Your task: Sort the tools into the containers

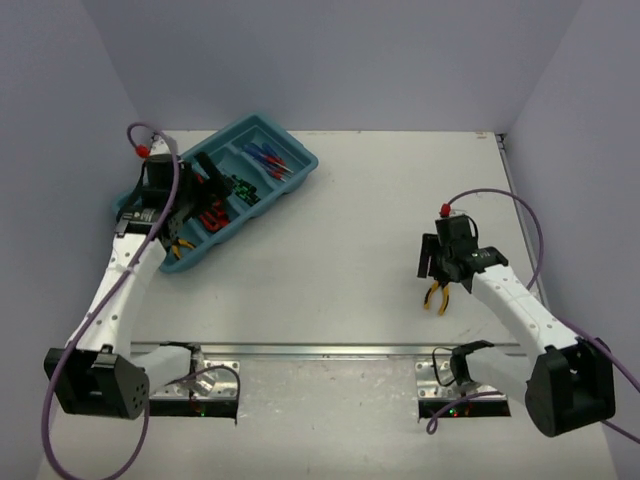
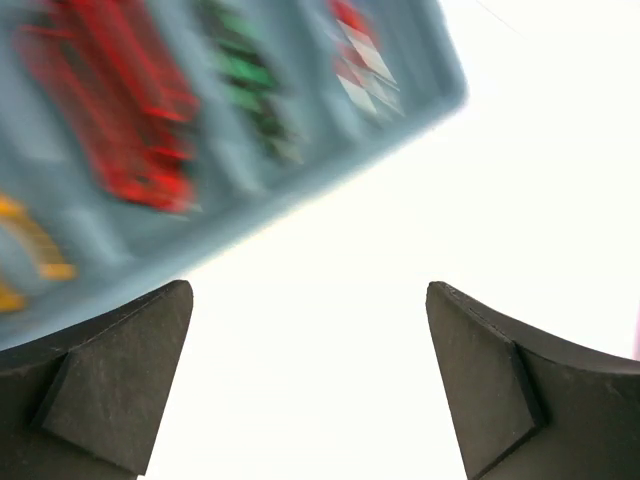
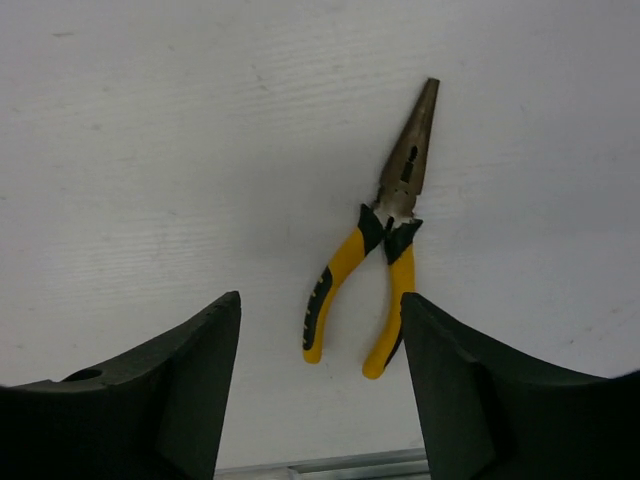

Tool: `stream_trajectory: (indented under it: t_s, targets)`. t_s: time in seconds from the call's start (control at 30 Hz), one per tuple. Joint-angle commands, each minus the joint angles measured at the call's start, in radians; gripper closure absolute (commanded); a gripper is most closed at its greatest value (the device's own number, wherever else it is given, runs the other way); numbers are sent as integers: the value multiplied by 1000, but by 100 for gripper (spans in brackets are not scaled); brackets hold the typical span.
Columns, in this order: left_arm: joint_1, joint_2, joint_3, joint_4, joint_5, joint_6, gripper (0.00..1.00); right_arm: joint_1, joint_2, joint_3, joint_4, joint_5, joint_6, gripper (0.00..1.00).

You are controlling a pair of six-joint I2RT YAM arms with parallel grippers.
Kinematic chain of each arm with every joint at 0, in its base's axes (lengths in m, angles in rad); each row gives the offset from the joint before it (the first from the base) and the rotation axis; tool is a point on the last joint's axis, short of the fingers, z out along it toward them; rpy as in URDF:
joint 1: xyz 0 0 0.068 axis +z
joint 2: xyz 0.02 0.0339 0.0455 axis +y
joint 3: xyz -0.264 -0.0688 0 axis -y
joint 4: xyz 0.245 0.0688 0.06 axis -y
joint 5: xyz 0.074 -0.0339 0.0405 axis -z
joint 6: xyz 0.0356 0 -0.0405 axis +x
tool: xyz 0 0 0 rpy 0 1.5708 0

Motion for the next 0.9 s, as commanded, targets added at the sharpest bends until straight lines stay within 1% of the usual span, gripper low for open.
stream_trajectory:
  t_s: [0.0, 0.2, 0.33, 0.4, 0.5, 0.53, 0.6, 0.67, 0.7, 0.73, 0.8, 0.87]
  targets:
    - [-56, -38, -80, 64, 107, -6, 0, -67, 22, -42, 13, 25, 58, 44]
    - [-82, -101, -126, 67, 148, 40, 0, -132, 93, -87, 35, 22, 82, 53]
    - [-82, -104, -155, 71, 160, 65, 0, -158, 118, -116, 81, -24, 85, 60]
    - [-82, -102, -175, 79, 173, 71, 0, -162, 144, -112, 93, -52, 80, 66]
    - [-82, -101, -191, 87, 183, 71, 0, -162, 177, -101, 94, -80, 81, 68]
    - [-82, -103, -193, 87, 189, 70, 0, -164, 190, -96, 100, -94, 76, 70]
    - [-82, -113, -195, 90, 196, 65, 0, -164, 229, -87, 115, -149, 64, 75]
    - [-82, -131, -207, 109, 214, 52, 0, -163, 256, -72, 133, -210, 50, 89]
    - [-82, -138, -219, 127, 230, 40, 0, -161, 268, -70, 146, -226, 46, 97]
    - [-82, -143, -226, 137, 241, 30, 0, -158, 255, -71, 154, -235, 43, 100]
    - [-84, -144, -246, 169, 283, 18, 0, -137, 222, -70, 170, -239, 44, 100]
    - [-114, -129, -283, 253, 339, -15, 0, -51, 176, -41, 172, -215, 46, 100]
